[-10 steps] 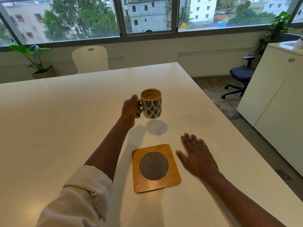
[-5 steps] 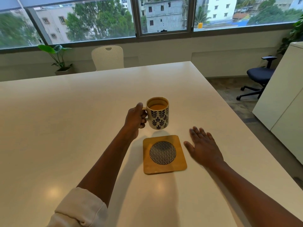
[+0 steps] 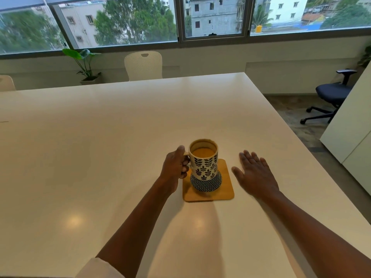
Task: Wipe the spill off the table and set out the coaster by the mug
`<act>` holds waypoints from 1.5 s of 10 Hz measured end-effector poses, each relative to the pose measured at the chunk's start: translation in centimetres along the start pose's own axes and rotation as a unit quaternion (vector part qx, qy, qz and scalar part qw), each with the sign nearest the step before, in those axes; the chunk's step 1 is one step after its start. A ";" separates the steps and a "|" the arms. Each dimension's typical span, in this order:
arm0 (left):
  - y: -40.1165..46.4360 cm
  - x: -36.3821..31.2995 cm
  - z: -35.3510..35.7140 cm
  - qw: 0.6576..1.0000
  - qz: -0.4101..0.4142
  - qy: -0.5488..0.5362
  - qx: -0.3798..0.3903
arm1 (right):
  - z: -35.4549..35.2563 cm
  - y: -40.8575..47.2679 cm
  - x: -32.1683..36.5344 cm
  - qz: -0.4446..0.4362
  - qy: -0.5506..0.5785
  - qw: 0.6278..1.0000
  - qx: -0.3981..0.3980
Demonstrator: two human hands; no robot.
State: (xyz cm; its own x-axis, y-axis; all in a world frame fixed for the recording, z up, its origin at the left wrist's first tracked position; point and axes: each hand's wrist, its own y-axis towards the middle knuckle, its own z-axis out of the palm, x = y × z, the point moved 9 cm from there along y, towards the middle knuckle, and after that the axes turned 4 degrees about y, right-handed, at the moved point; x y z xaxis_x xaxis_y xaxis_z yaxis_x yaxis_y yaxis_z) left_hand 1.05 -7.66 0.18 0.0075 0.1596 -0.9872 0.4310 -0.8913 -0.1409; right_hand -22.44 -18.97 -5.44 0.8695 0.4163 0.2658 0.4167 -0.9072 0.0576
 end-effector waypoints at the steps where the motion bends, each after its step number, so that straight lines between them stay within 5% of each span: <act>1: -0.4 0.9 0.1 1.000 -0.004 -0.001 0.003 | 0.1 0.0 -0.1 -0.001 -0.003 1.000 0.000; 9: 0.5 3.0 0.6 0.999 -0.019 0.041 0.021 | 0.3 0.0 -0.1 -0.005 -0.005 1.000 0.007; 12: 0.0 2.0 0.6 0.997 0.033 0.067 0.026 | 0.1 -0.1 0.0 -0.004 -0.006 1.000 0.010; 14: 0.2 1.0 -0.9 0.987 0.105 0.121 -0.018 | 0.1 -0.2 0.0 -0.006 -0.002 1.000 0.015; 15: -0.1 0.7 -3.8 0.952 0.151 0.234 -0.128 | 0.1 0.0 0.1 -0.007 0.000 1.000 0.013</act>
